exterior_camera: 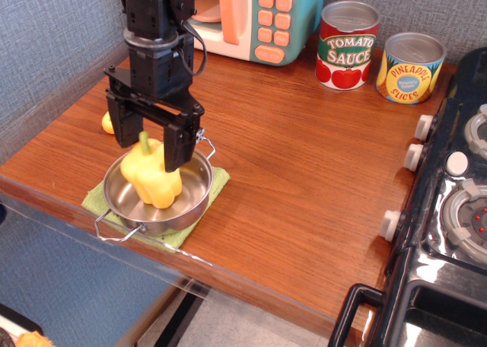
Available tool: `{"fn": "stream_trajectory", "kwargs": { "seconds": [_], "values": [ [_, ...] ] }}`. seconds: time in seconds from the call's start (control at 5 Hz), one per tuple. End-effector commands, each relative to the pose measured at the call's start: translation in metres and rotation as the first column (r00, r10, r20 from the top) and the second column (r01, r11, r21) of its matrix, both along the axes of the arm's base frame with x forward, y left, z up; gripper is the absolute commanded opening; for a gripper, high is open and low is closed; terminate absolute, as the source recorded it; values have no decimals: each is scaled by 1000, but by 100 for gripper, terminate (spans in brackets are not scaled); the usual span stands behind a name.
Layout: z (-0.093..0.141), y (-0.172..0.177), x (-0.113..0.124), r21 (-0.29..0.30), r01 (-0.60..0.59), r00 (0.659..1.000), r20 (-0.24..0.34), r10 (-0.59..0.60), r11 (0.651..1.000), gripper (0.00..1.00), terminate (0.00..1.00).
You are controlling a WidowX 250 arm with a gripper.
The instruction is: Put the pepper inside the pot.
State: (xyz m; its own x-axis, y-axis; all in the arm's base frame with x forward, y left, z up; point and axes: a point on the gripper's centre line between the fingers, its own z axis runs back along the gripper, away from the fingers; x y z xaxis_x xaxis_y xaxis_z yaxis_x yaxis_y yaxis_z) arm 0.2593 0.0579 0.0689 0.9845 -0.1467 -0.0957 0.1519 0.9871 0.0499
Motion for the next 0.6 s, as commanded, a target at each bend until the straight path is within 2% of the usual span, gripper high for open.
{"fn": "stream_trajectory", "kwargs": {
  "seconds": [0.0, 0.2, 0.4],
  "values": [
    [57, 3, 14, -49, 13, 993, 122, -7, 999, 100, 0],
    [71, 5, 20, -70, 8, 990, 144, 2, 997, 100, 0],
    [68, 9, 26, -7, 3, 989, 151, -2, 1000, 100, 0]
  ]
}}
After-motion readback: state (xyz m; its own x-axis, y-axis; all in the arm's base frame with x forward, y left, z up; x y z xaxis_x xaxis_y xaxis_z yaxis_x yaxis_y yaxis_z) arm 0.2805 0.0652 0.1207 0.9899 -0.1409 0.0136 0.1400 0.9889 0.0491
